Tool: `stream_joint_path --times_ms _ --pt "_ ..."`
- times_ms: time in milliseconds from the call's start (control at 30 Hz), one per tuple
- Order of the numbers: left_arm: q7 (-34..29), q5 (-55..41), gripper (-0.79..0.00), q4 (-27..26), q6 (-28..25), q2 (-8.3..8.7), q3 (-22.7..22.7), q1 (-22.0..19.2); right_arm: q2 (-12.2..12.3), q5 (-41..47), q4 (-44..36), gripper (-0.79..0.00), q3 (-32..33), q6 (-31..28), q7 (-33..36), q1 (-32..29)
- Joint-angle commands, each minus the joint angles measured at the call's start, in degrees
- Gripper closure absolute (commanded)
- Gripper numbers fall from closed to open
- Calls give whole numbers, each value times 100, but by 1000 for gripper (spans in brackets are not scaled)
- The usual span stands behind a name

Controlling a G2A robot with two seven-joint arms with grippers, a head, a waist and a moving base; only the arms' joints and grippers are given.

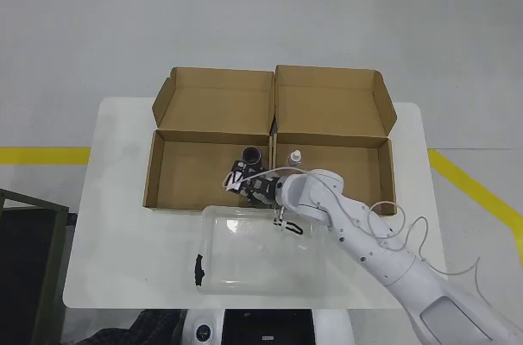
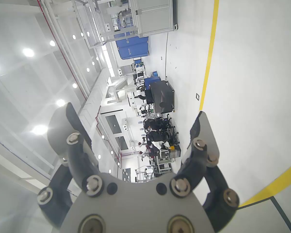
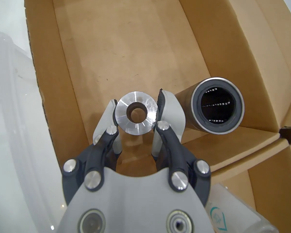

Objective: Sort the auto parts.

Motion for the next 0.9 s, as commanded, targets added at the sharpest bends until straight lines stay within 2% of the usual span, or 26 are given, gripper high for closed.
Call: stream_joint_path --times_ms 0,300,433,667,867 --pt "0 0 -785 0 0 0 0 0 -17 -39 22 -71 -31 -20 39 12" --pt "0 0 -785 0 0 0 0 0 -84 -115 115 -215 -69 -89 102 46" --pt "0 0 -785 0 0 0 0 0 -102 -143 123 -252 -59 -133 122 45" --pt "0 0 -785 0 0 0 0 0 -96 -189 -11 -283 61 -184 115 -10" --pt "0 0 -785 0 0 0 0 0 -40 -248 -456 -286 249 -288 79 -168"
